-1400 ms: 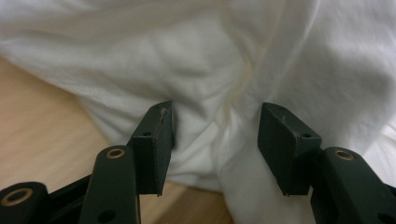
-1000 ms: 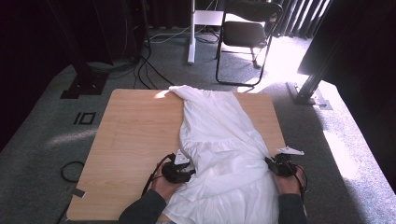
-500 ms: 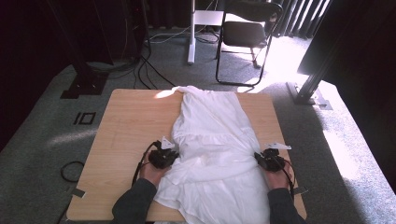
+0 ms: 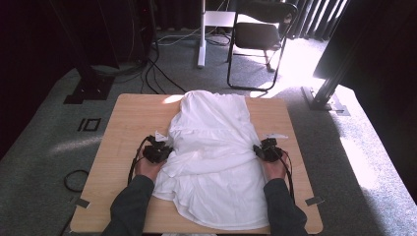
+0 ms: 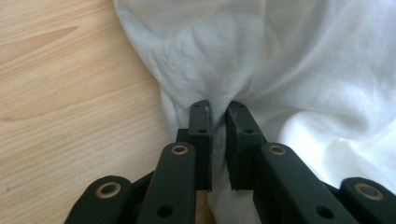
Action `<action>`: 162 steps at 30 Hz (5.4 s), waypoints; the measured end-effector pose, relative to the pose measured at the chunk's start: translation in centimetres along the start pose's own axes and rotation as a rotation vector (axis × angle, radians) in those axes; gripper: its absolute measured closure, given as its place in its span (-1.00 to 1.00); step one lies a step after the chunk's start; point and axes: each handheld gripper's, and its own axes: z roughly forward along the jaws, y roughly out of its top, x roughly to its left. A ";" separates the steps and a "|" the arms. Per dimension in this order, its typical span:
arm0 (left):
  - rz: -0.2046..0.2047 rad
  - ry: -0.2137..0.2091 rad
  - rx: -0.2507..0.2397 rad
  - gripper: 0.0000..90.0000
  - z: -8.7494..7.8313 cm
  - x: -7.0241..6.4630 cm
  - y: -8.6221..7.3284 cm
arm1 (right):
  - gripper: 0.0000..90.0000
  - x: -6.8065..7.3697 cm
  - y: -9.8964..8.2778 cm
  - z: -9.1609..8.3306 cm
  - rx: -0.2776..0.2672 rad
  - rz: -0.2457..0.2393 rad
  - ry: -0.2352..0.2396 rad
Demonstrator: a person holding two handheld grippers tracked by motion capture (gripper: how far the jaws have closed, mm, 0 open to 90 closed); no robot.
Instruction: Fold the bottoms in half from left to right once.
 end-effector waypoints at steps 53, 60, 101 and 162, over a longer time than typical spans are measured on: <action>0.078 -0.114 -0.027 0.86 -9.3 -3.1 -10.6 | 0.96 10.2 -0.8 -6.7 -0.137 -0.300 0.230; 0.126 -0.161 -0.081 0.96 -11.5 -4.1 -10.6 | 0.96 5.7 -4.0 -12.2 -0.205 -0.252 0.200; 0.088 -0.221 -0.094 -0.02 -7.9 -4.5 -7.4 | 0.01 -1.5 -11.7 -21.0 -0.303 -0.135 0.192; 0.117 -0.241 0.009 0.97 -13.0 -4.3 -14.3 | 0.83 0.6 -10.8 -10.3 0.029 -0.076 0.116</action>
